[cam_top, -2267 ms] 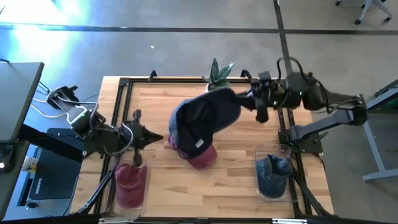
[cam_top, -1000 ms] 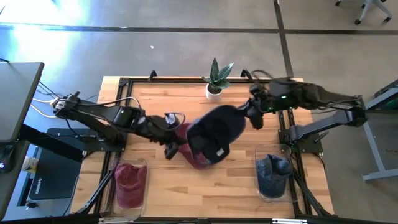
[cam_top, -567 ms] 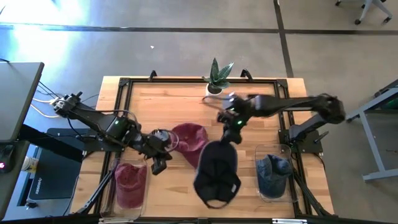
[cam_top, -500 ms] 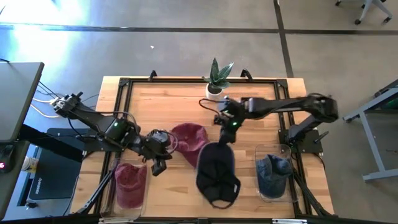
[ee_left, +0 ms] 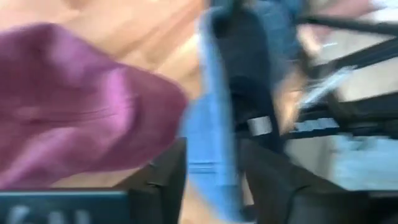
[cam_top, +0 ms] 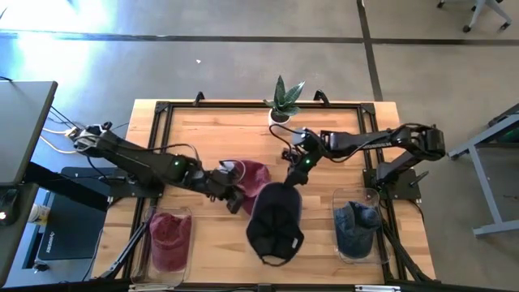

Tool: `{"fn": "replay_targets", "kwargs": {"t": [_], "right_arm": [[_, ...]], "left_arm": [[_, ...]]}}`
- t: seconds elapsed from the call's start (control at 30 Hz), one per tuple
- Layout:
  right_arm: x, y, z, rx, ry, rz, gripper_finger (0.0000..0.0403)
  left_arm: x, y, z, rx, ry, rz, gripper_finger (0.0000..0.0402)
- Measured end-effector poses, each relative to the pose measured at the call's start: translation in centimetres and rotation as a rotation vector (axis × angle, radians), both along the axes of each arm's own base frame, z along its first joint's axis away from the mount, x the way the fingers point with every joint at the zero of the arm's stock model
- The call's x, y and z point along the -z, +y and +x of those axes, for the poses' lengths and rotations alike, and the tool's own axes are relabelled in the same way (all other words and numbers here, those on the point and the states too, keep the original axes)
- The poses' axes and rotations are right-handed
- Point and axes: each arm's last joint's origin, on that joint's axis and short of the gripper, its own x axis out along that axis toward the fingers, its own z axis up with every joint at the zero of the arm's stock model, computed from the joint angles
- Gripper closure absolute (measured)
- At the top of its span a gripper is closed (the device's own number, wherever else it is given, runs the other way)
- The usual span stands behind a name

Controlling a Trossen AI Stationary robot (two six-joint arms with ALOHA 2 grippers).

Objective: Pick & Place hat
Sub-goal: Put the blue cap into the right transparent bin

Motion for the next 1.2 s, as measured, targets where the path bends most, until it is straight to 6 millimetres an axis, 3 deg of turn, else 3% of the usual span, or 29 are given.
{"fn": "replay_targets", "kwargs": {"t": [0.17,0.33,0.63,0.73,0.83,0.93,1.03,1.13,1.2], "right_arm": [[-0.1,-0.1,0.0,0.015,-0.018,-0.034,0.0397],[-0.2,-0.2,0.1,0.022,-0.036,-0.063,0.0396],[-0.4,-0.2,0.2,0.019,-0.066,-0.067,0.0392],[-0.4,-0.2,0.2,0.022,-0.065,-0.072,0.0393],[-0.3,-0.2,0.3,0.035,-0.071,-0.102,0.0388],[-0.3,-0.3,0.3,0.042,-0.078,-0.13,0.0357],[-0.1,-1.1,0.0,0.065,-0.058,-0.158,0.0313],[-0.2,-2.4,-1.5,0.138,0.047,-0.186,0.0282],[-1.0,-2.7,-3.0,0.196,0.094,-0.296,0.0276]], "left_arm": [[1.9,1.3,1.1,-0.043,-0.111,-0.087,0.0177],[2.5,2.4,1.4,-0.109,-0.126,-0.098,0.0176],[4.5,2.4,3.7,-0.033,-0.123,-0.123,0.0228],[5.4,2.4,4.2,-0.038,-0.093,-0.115,0.0267],[5.5,2.4,4.3,-0.044,-0.093,-0.111,0.033],[5.7,2.8,4.2,-0.057,-0.069,-0.124,0.0388],[5.9,3.6,4.2,-0.141,-0.037,-0.174,0.0387],[6.4,5.1,4.0,-0.22,0.015,-0.193,0.0397],[6.4,6.1,4.1,-0.254,0.018,-0.214,0.0396]]}}
